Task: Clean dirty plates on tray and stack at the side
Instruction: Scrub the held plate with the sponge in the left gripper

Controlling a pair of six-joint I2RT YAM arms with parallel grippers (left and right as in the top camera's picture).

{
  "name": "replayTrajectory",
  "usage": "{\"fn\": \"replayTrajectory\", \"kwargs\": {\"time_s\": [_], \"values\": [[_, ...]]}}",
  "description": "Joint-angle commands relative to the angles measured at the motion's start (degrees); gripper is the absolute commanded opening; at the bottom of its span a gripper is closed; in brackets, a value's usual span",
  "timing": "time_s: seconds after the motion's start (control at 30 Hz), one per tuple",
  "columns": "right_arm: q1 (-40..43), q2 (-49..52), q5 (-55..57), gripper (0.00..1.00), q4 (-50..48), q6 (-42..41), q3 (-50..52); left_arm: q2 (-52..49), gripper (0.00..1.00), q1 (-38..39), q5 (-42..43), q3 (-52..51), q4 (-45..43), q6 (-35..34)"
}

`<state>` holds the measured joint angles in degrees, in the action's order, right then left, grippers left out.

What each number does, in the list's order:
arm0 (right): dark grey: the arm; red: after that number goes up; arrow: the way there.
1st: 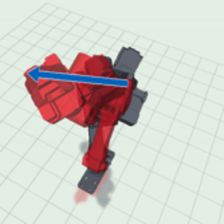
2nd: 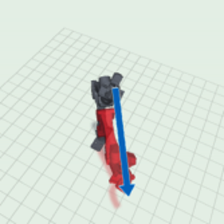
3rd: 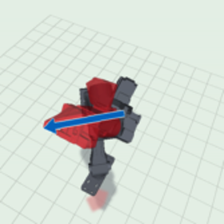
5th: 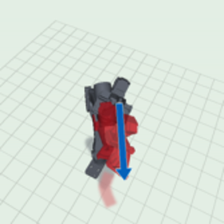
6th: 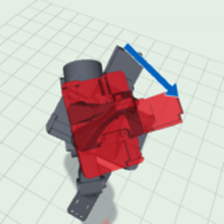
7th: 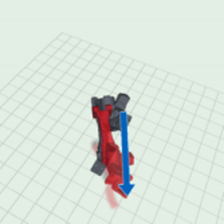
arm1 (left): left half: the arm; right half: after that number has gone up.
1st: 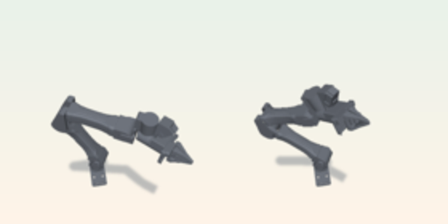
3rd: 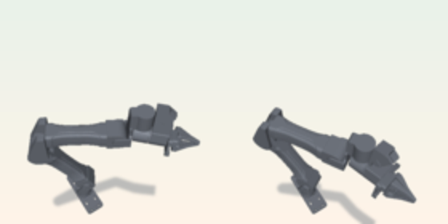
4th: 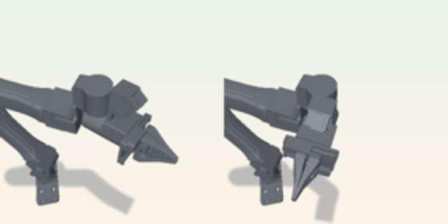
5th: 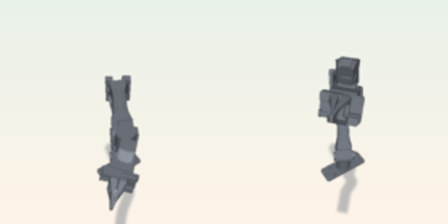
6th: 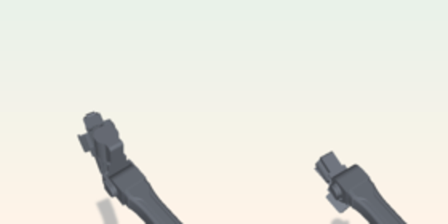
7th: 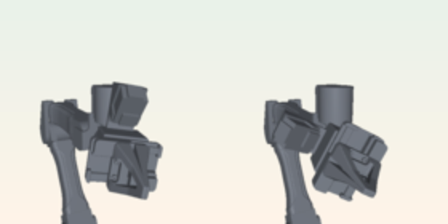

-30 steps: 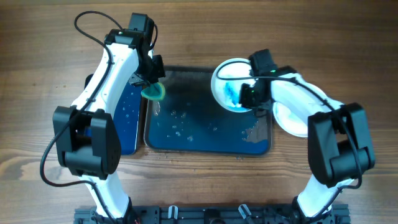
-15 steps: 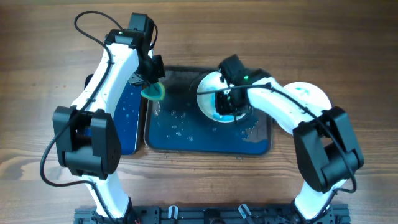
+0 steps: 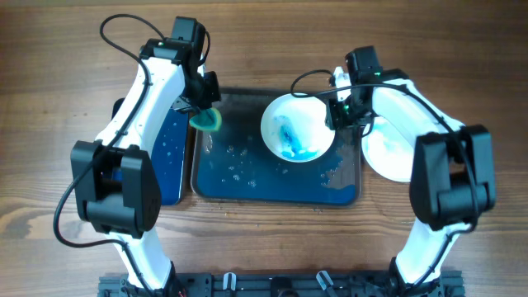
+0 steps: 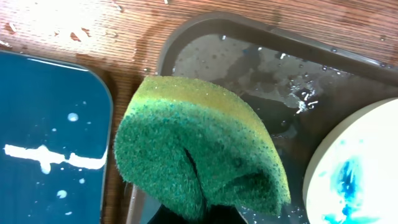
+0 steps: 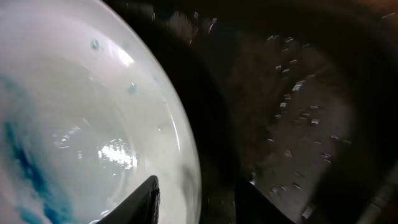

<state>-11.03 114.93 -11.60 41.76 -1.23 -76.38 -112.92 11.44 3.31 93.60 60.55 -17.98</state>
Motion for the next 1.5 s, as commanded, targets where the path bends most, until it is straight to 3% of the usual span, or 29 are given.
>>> {"fn": "replayTrajectory", "kwargs": {"time_s": [0.0, 0.07, 0.1, 0.13, 0.37, 0.43, 0.57, 0.83, 1.1, 1.27, 1.37, 1.47], "values": [[-0.42, 4.83, -2.03, 0.35, -0.81, 1.16, -0.81, 0.63, 0.04, 1.81, 1.14, 0.37, -0.52, -0.5], [-0.42, 5.2, -2.03, 0.25, -1.16, -0.83, -0.81, 0.63, 0.04, 2.71, 1.14, 0.37, -0.96, -0.5], [-0.42, 5.2, -2.08, 0.11, -1.49, -2.4, -0.81, 0.63, 0.04, 3.15, 1.14, 0.37, -1.2, -0.5], [-0.42, 5.2, -2.43, 0.04, -1.64, -4.17, -0.81, 0.63, 0.04, 3.52, 1.14, 0.37, -1.46, -0.5], [-0.61, 5.2, -11.89, 0.04, 1.11, -23.89, 0.02, -0.46, 0.04, 7.28, 1.14, 0.37, -4.26, -0.98], [-1.33, 5.22, -13.35, 0.04, 0.57, -26.21, 1.31, -1.42, 0.04, 8.41, 1.16, 0.37, -5.05, -2.49], [-2.73, 5.22, -14.38, 0.04, -0.44, -25.42, 4.57, -3.82, 0.04, 10.45, 1.16, 0.37, -6.16, -3.54], [-3.17, 5.22, -23.43, 0.04, -7.3, -15.28, 11.15, -10.12, 0.04, 13.79, 1.16, 0.37, -8.94, -3.52], [-3.17, 5.22, -22.8, 0.04, -10.03, -16.0, 13.11, -15.69, 0.04, 13.92, 5.42, 0.37, -4.33, -3.48], [-3.17, 5.22, -22.77, 0.04, -10.91, -16.94, 13.11, -16.96, 0.04, 15.56, 24.81, 0.37, -0.61, 10.36], [-3.17, 5.22, -22.77, 0.04, -10.99, -16.94, 13.11, -16.96, 0.04, 17.05, 26.05, 0.37, -0.35, 14.78], [-3.17, 5.22, -22.8, 0.04, -10.97, -16.94, 13.11, -16.96, 0.04, 17.25, 25.07, 0.37, -1.86, 14.64]]}}
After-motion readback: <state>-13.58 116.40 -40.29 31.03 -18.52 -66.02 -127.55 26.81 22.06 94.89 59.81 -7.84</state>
